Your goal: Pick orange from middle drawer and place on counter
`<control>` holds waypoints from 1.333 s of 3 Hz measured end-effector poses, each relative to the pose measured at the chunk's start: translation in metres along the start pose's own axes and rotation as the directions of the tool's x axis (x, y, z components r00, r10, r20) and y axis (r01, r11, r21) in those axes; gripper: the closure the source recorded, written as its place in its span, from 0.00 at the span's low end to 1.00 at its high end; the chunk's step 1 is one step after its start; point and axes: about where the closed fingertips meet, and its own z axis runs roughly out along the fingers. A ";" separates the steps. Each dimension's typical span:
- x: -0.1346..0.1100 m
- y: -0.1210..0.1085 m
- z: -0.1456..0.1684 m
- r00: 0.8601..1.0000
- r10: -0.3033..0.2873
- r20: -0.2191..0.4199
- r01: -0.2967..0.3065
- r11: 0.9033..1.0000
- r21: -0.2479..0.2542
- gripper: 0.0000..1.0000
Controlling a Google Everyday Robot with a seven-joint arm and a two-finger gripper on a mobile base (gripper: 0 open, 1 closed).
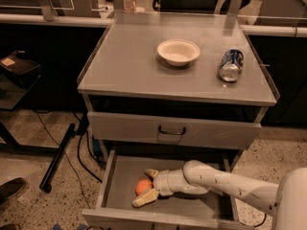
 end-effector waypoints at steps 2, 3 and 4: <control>0.000 0.000 0.000 1.000 0.000 0.000 0.000 1.000 0.000 0.63; -0.001 0.002 -0.001 1.000 0.001 0.002 -0.001 1.000 -0.003 0.93; -0.007 0.012 -0.007 1.000 0.007 0.014 -0.007 1.000 -0.019 1.00</control>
Offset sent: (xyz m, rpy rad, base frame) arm 0.0000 0.0000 0.0000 0.0000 0.0000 0.0000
